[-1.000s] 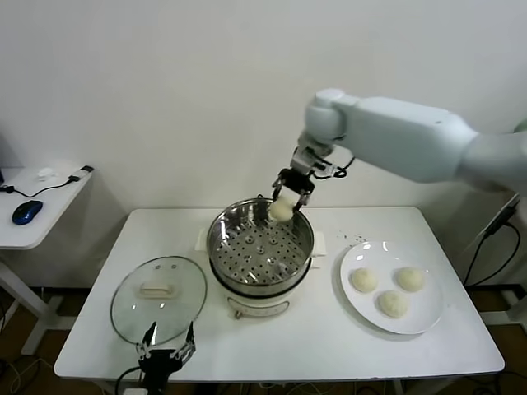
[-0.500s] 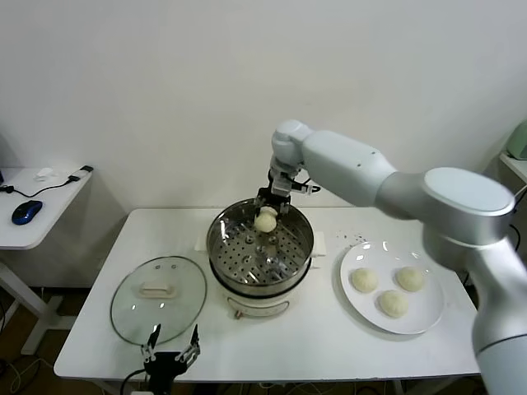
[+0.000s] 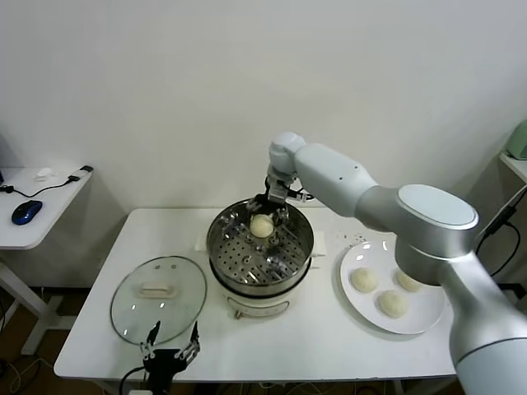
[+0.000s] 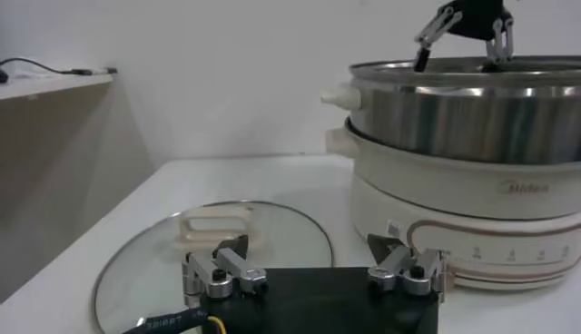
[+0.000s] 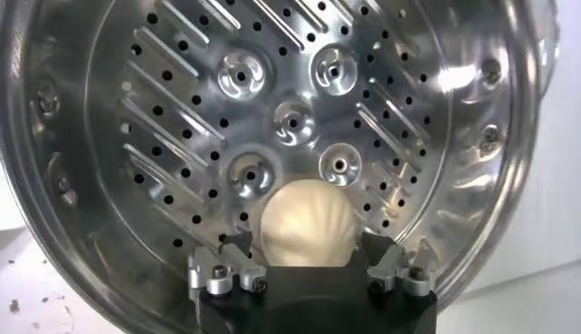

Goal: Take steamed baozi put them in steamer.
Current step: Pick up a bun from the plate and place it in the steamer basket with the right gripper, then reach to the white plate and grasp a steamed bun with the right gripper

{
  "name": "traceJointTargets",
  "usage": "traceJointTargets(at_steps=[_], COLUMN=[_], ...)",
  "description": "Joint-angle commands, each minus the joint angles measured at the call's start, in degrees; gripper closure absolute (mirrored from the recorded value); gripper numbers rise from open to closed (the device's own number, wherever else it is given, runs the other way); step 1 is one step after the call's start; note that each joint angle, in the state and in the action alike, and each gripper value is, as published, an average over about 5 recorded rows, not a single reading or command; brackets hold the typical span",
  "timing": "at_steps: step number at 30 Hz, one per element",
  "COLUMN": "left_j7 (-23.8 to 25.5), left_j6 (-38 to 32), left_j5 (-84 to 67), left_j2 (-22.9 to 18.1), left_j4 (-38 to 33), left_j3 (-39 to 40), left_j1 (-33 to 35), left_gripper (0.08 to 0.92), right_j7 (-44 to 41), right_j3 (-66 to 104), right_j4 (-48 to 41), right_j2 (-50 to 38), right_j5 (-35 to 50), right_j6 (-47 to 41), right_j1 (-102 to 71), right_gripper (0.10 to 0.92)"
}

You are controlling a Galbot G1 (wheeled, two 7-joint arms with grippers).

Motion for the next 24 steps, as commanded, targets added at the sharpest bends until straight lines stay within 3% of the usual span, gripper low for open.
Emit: traceJointTargets(at_steps=[1, 4, 7, 11, 15, 24], left_j7=[0.06, 0.13, 0.13, 0.12, 0.17, 0.29], left_j6=[0.10, 0.04, -0.01, -0.04, 0.06, 0.39], left_j5=[0.29, 0.33, -0.09, -0.85, -1.20, -1.49], left_j2=[0.15, 0.38, 0.72, 1.29, 1.57, 1.81], left_j4=[-1.56, -1.81, -1.87, -1.66, -1.26, -0.44], left_j3=[-0.17, -0.68, -1.34, -1.90, -1.89, -1.80], left_j1=[0.60, 0.63, 0.39, -0.22, -0.97, -1.87], left_gripper=[0.177, 0.177, 0.177, 0.177, 0.177, 0.177], right_j7=[-4.82, -7.09, -6.28, -2.32, 2.75, 11.42], right_j3=[-8.97, -21.67, -34.69, -45.58, -53.02, -58.66], right_j4=[4.86, 9.16, 16.59, 26.72, 35.36, 51.99], right_j2=[-3.68, -7.82, -15.65, -28.42, -37.64, -45.52], right_j5=[20.75, 39.02, 50.69, 48.73, 46.14, 50.18], right_j6=[2.77, -1.93, -15.85, -32.24, -40.44, -64.15], right_j1=[11.03, 20.72, 29.39, 36.10, 38.01, 36.74], right_gripper=[0.203, 0.202, 0.202, 0.203, 0.202, 0.203])
